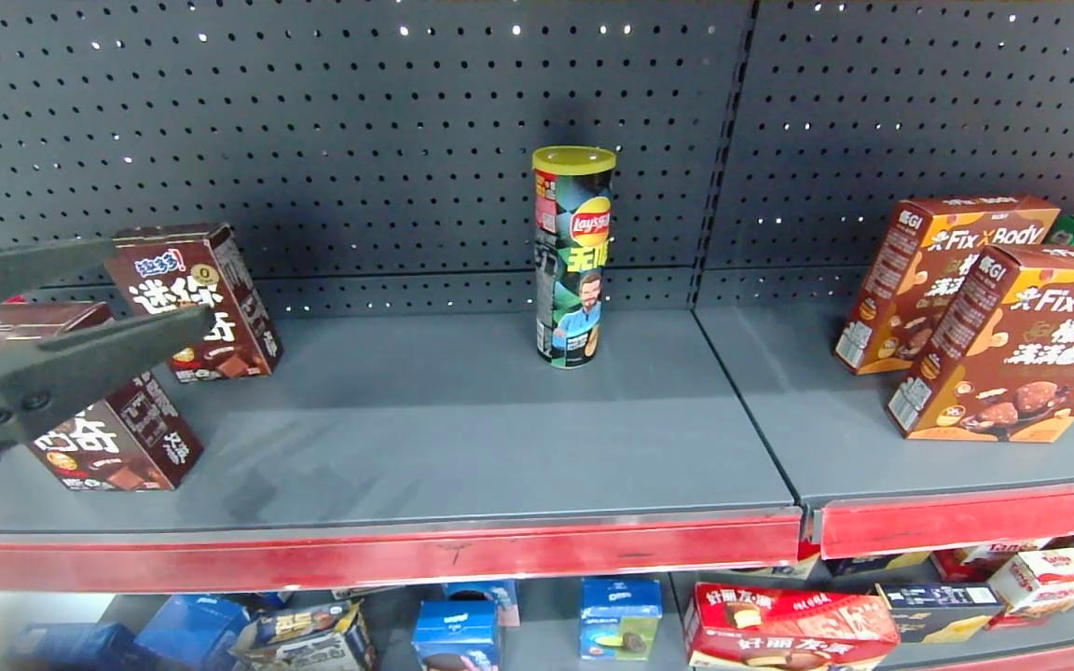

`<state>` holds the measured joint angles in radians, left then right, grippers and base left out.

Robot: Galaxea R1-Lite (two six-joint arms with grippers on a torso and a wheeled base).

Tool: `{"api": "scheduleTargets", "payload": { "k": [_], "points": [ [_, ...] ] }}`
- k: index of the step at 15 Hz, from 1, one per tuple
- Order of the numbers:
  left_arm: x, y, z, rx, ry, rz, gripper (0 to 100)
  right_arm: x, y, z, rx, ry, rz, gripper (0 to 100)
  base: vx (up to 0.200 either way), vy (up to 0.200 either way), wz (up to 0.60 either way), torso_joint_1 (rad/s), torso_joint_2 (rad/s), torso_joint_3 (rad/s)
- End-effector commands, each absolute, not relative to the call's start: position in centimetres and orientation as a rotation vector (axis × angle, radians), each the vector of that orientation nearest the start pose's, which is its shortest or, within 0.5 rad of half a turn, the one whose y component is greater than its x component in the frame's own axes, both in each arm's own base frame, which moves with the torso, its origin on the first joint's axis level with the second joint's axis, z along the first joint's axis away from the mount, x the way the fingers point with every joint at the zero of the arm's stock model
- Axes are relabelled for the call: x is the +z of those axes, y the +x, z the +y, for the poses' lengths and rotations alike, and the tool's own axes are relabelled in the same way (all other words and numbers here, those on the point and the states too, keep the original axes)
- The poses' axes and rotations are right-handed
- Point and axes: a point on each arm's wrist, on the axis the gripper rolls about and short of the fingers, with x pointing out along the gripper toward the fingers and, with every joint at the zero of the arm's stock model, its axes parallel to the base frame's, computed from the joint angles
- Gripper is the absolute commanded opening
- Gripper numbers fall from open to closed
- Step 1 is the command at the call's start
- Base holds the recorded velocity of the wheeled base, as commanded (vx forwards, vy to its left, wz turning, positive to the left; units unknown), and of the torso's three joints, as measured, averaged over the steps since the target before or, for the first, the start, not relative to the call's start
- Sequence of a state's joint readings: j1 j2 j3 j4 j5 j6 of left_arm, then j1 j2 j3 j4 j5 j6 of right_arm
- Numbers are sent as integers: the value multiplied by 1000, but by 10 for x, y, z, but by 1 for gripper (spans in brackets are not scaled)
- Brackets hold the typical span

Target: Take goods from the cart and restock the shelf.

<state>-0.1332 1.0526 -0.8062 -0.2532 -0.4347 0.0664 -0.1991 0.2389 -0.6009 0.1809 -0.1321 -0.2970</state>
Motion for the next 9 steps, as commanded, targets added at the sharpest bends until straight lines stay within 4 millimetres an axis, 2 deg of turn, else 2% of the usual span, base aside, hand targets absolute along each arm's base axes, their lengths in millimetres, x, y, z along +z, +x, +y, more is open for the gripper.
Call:
{"api": "scheduleTargets", "payload": {
  "k": [1,3,6,9],
  "points": [
    [289,182,-42,-612,43,52,100,230,-48,7,-358,-300,-117,0,0,0,0,0,0,0],
    [286,206,-61,-683,42,83,100,235,-49,7,-372,-299,-123,0,0,0,0,0,0,0],
    [272,236,-72,-696,45,88,100,236,-50,6,-385,-297,-125,0,0,0,0,0,0,0],
    [270,257,-89,-737,46,78,100,236,-50,7,-390,-299,-123,0,0,0,0,0,0,0]
  ]
}}
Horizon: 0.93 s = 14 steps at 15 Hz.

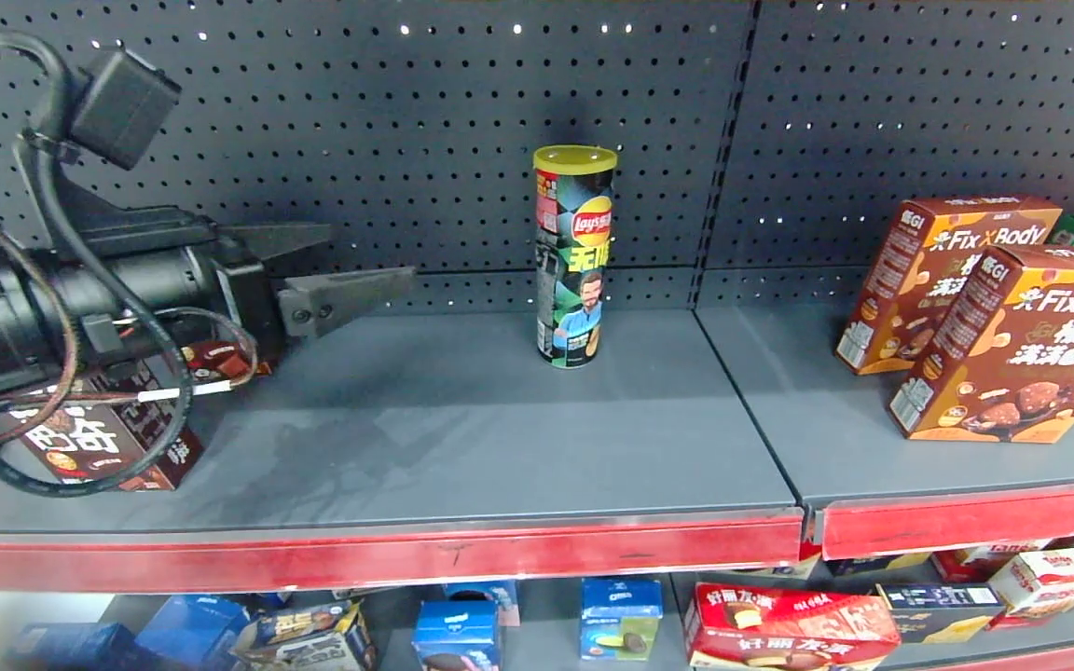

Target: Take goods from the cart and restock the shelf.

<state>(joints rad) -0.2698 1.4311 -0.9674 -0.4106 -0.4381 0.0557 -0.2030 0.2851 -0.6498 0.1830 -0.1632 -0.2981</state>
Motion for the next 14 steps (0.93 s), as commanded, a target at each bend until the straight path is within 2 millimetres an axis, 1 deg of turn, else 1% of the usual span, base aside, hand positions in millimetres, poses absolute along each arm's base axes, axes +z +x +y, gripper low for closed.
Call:
{"api": "scheduleTargets", "payload": {
  "k": [1,4,6,7,8,9,11,14],
  "points": [
    [268,262,-92,-743,47,85,100,236,-50,7,-389,-299,-120,0,0,0,0,0,0,0],
    [266,279,-111,-789,47,87,100,235,-49,6,-399,-297,-112,0,0,0,0,0,0,0],
    [269,289,-122,-807,48,74,100,234,-49,6,-402,-299,-108,0,0,0,0,0,0,0],
    [268,295,-125,-809,48,76,100,235,-49,6,-402,-299,-108,0,0,0,0,0,0,0],
    [268,296,-125,-809,48,76,100,235,-49,6,-402,-300,-108,0,0,0,0,0,0,0],
    [263,302,-128,-810,47,90,100,235,-49,6,-403,-319,-106,0,0,0,0,0,0,0],
    [261,312,-133,-813,47,85,100,235,-50,6,-405,-325,-106,0,0,0,0,0,0,0],
    [256,318,-136,-815,47,98,100,234,-51,6,-417,-325,-109,0,0,0,0,0,0,0]
  ]
}}
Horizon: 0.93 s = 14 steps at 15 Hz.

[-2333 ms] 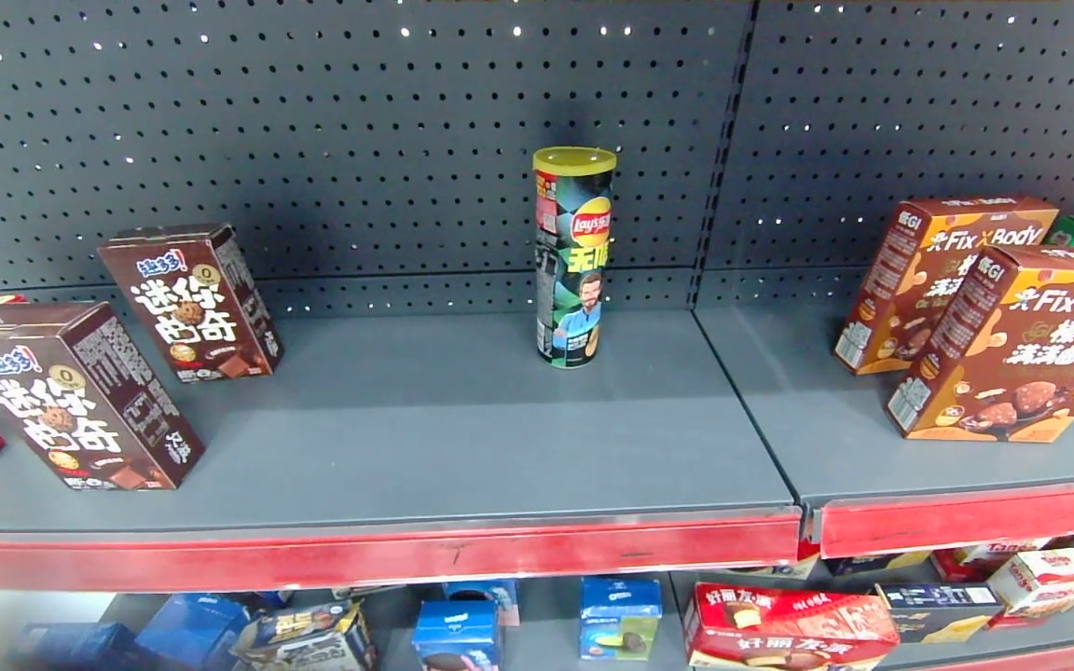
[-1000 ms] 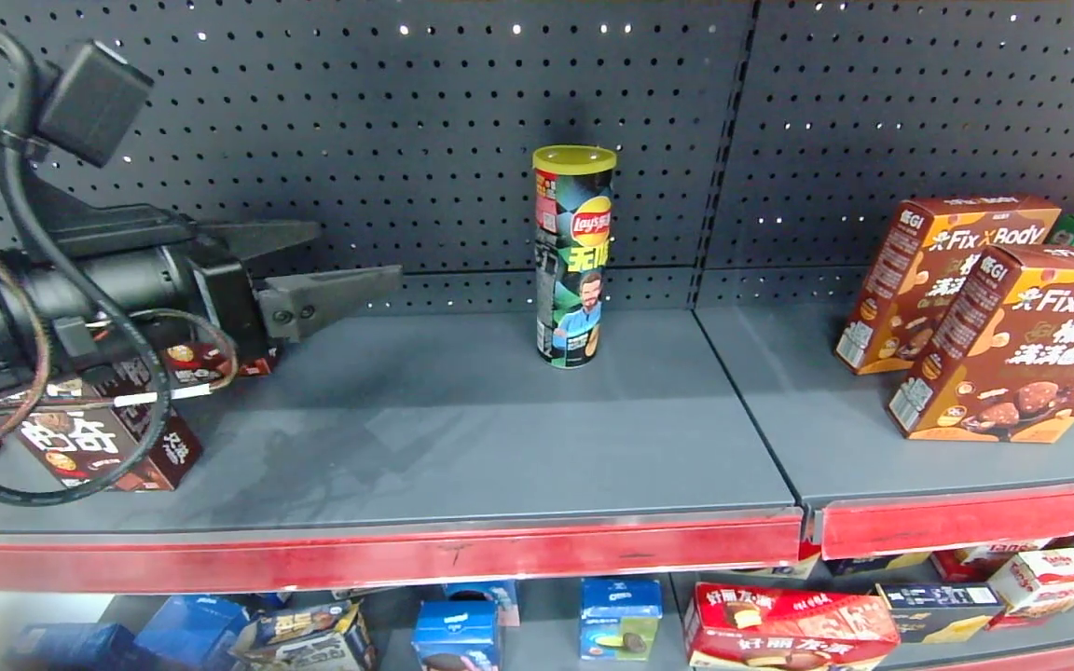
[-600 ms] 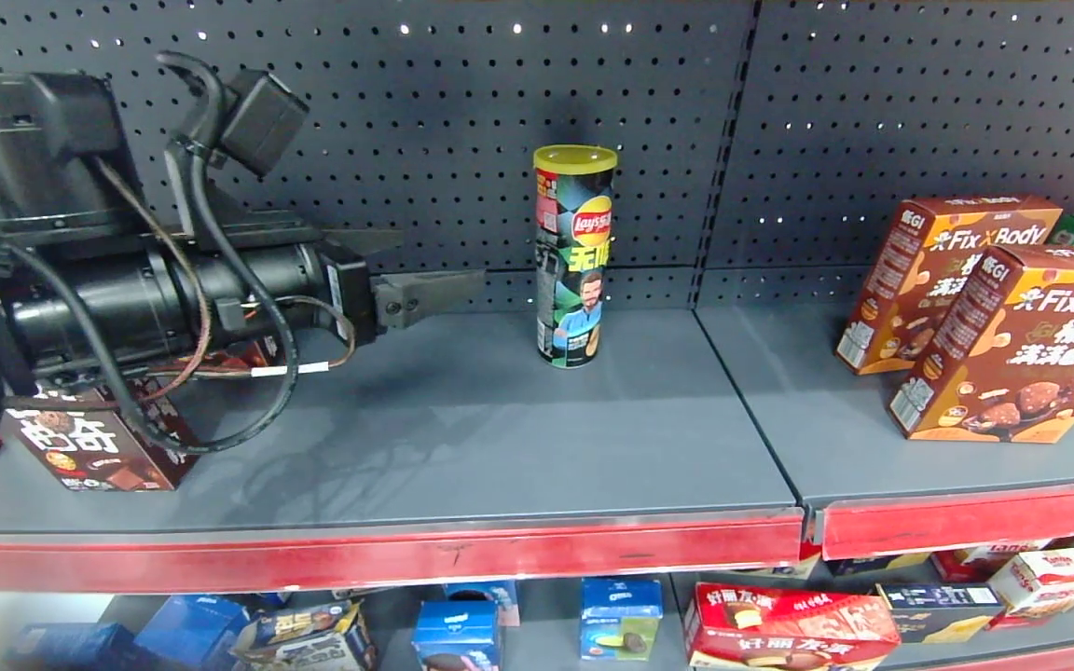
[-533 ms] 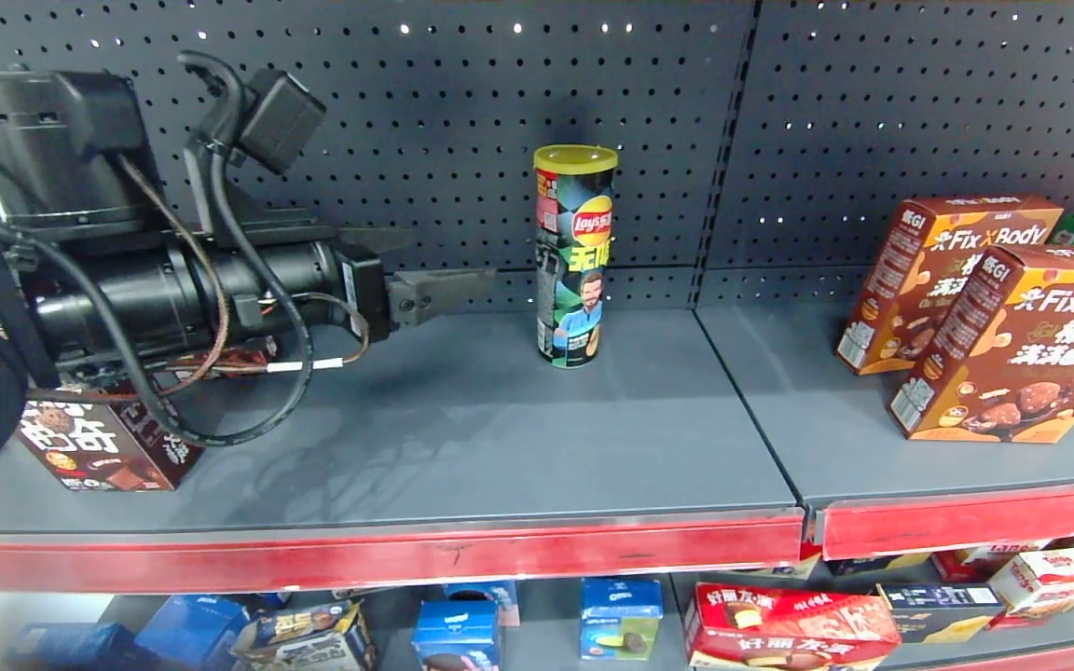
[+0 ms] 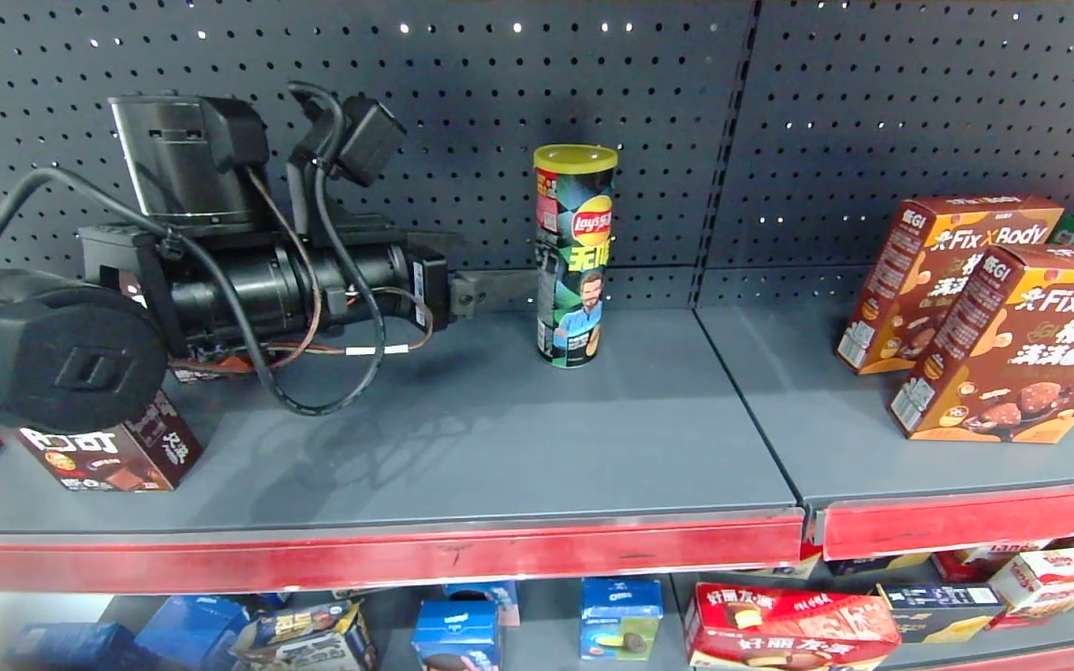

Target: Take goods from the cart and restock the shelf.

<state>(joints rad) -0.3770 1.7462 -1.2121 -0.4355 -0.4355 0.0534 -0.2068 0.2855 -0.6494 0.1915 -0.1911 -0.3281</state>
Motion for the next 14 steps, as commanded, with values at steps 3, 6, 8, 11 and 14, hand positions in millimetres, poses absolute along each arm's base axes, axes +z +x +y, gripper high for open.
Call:
{"api": "scheduleTargets", "payload": {
  "k": [3,6,8,11,14],
  "points": [
    [249,328,-140,-813,44,109,100,234,-52,6,-442,-322,-108,0,0,0,0,0,0,0],
    [250,335,-148,-824,45,96,100,233,-52,6,-441,-322,-103,0,0,0,0,0,0,0],
    [250,341,-154,-835,46,86,100,232,-52,6,-439,-332,-86,0,0,0,0,0,0,0],
    [254,345,-157,-842,46,66,100,232,-52,6,-437,-356,-81,0,0,0,0,0,0,0],
    [248,357,-165,-850,46,72,100,232,-52,6,-442,-358,-81,0,0,0,0,0,0,0]
  ]
}}
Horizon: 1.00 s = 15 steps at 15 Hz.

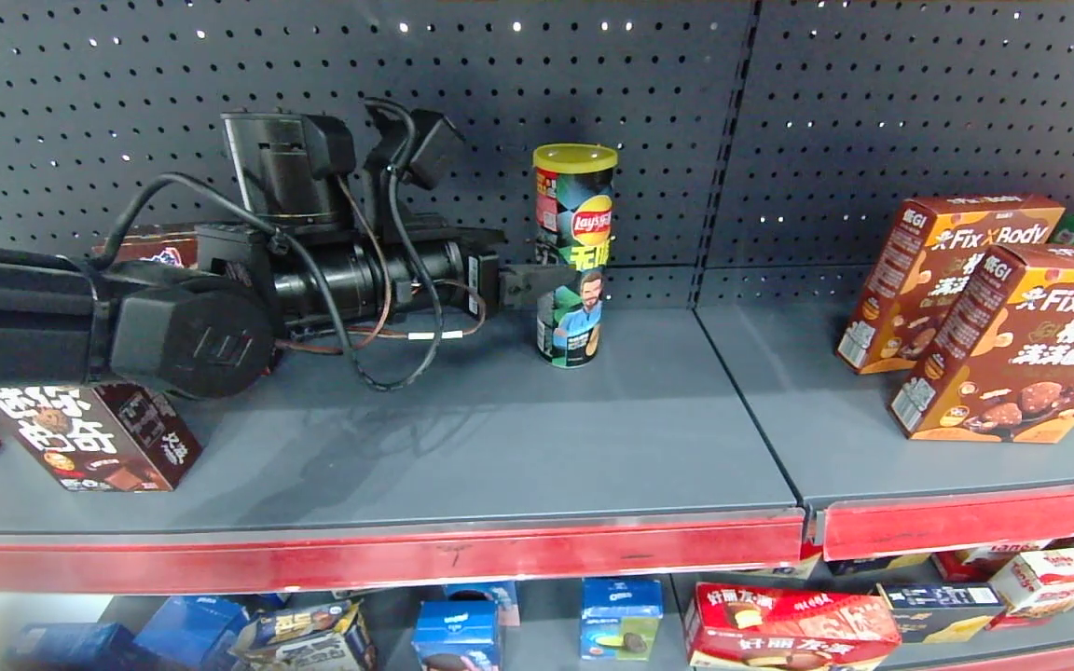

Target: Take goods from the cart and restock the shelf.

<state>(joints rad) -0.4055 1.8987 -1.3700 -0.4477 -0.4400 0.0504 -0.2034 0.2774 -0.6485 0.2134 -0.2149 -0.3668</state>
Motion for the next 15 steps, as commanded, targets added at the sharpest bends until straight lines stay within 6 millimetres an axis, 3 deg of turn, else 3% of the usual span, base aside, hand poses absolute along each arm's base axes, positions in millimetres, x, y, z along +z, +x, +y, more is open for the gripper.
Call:
{"api": "scheduleTargets", "payload": {
  "k": [1,10,15],
  "points": [
    [246,364,-168,-848,46,56,100,232,-53,6,-446,-366,-80,0,0,0,0,0,0,0],
    [216,408,-190,-859,47,48,100,227,-57,8,-470,-416,-42,0,0,0,0,0,0,0],
    [207,421,-195,-857,44,38,100,226,-60,10,-480,-417,-28,0,0,0,0,0,0,0]
  ]
}}
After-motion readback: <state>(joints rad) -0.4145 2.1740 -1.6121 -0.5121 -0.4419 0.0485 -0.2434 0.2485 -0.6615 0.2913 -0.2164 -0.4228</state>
